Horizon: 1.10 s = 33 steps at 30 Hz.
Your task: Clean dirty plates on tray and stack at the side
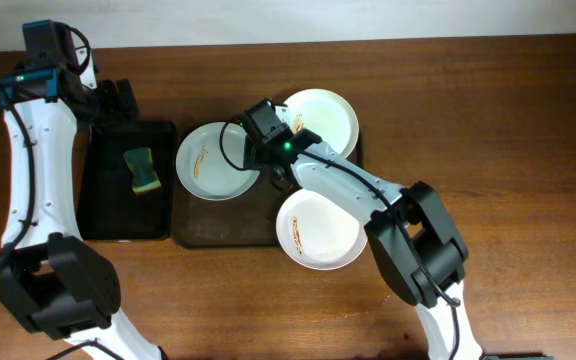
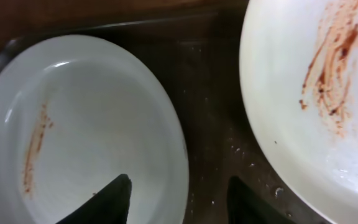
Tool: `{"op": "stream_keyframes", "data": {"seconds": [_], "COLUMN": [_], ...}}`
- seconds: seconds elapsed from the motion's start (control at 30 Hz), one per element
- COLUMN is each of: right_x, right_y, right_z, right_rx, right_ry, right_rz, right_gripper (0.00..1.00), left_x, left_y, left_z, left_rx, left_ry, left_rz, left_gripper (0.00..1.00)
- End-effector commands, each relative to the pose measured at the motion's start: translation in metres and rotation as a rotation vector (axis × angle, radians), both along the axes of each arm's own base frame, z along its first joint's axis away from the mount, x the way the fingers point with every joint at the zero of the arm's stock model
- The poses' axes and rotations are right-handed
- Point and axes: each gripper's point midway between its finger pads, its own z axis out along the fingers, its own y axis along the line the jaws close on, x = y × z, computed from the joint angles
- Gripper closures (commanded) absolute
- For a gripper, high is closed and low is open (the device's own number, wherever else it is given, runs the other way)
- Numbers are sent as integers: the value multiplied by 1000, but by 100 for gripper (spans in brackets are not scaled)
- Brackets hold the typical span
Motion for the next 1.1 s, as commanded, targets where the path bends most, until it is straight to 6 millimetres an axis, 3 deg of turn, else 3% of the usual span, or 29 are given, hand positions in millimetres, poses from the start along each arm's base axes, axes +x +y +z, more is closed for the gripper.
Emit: {"op": "stream_keyframes", "data": {"seconds": [0.0, 0.23, 0.43, 0.57, 0.63, 0.77, 0.9, 1.07], "right_x": [5, 4, -8, -10, -16, -35, -41, -41], "right_y": [6, 19, 25, 24, 20, 1, -14, -32], "right_z": [-11, -34, -39, -41, -45, -58, -63, -66], "right_rx": [-4, -1, -3, -6, -26, -102, -139, -92], "right_ry": [-8, -11, 26, 39, 64, 160, 209, 297], "right_rz": [-8, 12, 39, 43, 43, 38, 29, 7], "right_gripper": [54, 62, 75, 76, 96, 96, 96, 96], "left_x": [4, 3, 2, 2, 2, -1, -2, -5], "left_y": [4, 3, 0, 0, 0, 0, -1, -2], "left_z": [-8, -15, -16, -16, -16, -18, -25, -70], "left_rx": [-1, -5, -16, -17, -16, -19, -23, -48], "left_ry": [14, 36, 40, 41, 42, 55, 77, 197], "left_rz": [22, 21, 15, 15, 15, 15, 15, 6], "left_gripper": [1, 1, 1, 1, 1, 1, 1, 3]}}
